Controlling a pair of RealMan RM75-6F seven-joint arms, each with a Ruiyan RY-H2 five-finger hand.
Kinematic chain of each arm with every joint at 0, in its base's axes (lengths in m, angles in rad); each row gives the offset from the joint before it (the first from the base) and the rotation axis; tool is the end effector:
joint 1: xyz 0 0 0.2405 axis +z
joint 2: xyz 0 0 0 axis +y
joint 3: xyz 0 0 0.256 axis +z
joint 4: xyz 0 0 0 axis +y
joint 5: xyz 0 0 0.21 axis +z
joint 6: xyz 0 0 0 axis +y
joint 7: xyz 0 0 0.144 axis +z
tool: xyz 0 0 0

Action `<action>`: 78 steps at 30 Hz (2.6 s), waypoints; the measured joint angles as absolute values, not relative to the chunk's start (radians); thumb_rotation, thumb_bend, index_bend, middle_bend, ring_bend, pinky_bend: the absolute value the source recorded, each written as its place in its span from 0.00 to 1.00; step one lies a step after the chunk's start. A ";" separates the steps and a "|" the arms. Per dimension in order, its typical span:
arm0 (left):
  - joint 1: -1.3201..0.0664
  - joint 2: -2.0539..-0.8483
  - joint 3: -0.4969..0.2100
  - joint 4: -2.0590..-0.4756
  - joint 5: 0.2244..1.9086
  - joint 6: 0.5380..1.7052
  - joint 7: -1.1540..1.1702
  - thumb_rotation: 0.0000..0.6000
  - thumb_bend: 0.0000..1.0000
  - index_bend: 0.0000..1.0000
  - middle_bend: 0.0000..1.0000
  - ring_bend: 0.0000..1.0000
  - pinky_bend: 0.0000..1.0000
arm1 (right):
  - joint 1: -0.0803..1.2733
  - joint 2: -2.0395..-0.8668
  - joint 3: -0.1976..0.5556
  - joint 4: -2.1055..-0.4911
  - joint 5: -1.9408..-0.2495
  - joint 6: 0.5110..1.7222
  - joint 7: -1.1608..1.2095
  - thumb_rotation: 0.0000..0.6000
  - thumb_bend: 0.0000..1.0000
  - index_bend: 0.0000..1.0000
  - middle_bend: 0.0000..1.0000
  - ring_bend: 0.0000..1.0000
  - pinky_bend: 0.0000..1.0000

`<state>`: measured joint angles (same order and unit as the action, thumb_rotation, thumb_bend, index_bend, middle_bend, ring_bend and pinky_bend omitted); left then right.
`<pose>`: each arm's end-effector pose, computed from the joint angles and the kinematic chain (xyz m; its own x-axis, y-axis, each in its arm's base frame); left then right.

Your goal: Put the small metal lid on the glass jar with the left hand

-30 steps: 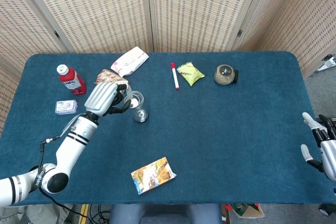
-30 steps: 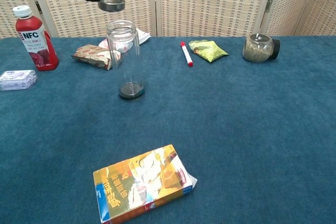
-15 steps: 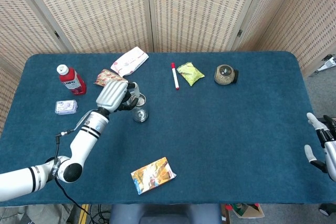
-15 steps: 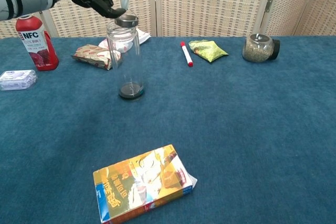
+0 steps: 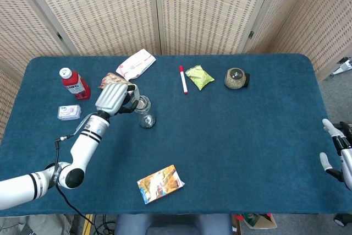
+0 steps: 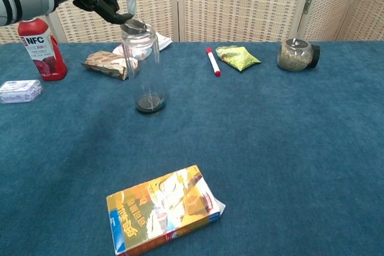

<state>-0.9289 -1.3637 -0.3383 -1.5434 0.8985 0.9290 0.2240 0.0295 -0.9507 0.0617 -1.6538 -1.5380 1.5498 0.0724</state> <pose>-0.0809 0.4135 0.0674 0.2576 0.1571 0.9534 0.9233 -0.3309 -0.1950 -0.3112 -0.1660 0.2162 0.4456 0.0555 0.8935 -0.8948 -0.0018 0.4464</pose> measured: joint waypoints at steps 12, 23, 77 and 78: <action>-0.929 -1.366 -0.329 -1.542 0.898 0.931 0.217 1.00 0.45 0.61 1.00 1.00 1.00 | 0.029 -0.954 0.062 -1.652 -1.539 1.548 0.073 1.00 0.42 0.05 0.23 0.06 0.13; -0.936 -1.370 -0.328 -1.541 0.894 0.932 0.218 1.00 0.45 0.60 1.00 1.00 1.00 | 0.028 -0.955 0.063 -1.647 -1.538 1.549 0.079 1.00 0.42 0.05 0.23 0.06 0.13; -0.925 -1.292 -0.259 -1.662 0.884 0.936 0.307 1.00 0.46 0.35 1.00 1.00 1.00 | 0.030 -0.961 0.063 -1.632 -1.528 1.534 0.089 1.00 0.42 0.05 0.23 0.06 0.13; -0.926 -1.293 -0.258 -1.661 0.880 0.936 0.311 1.00 0.46 0.35 1.00 1.00 1.00 | 0.031 -0.961 0.063 -1.631 -1.528 1.533 0.090 1.00 0.42 0.05 0.23 0.06 0.13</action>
<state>-0.9256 -1.2928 -0.2576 -1.6606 0.8798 0.9360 0.3111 0.0305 -0.9615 0.0632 -1.6313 -1.5277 1.5332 0.0899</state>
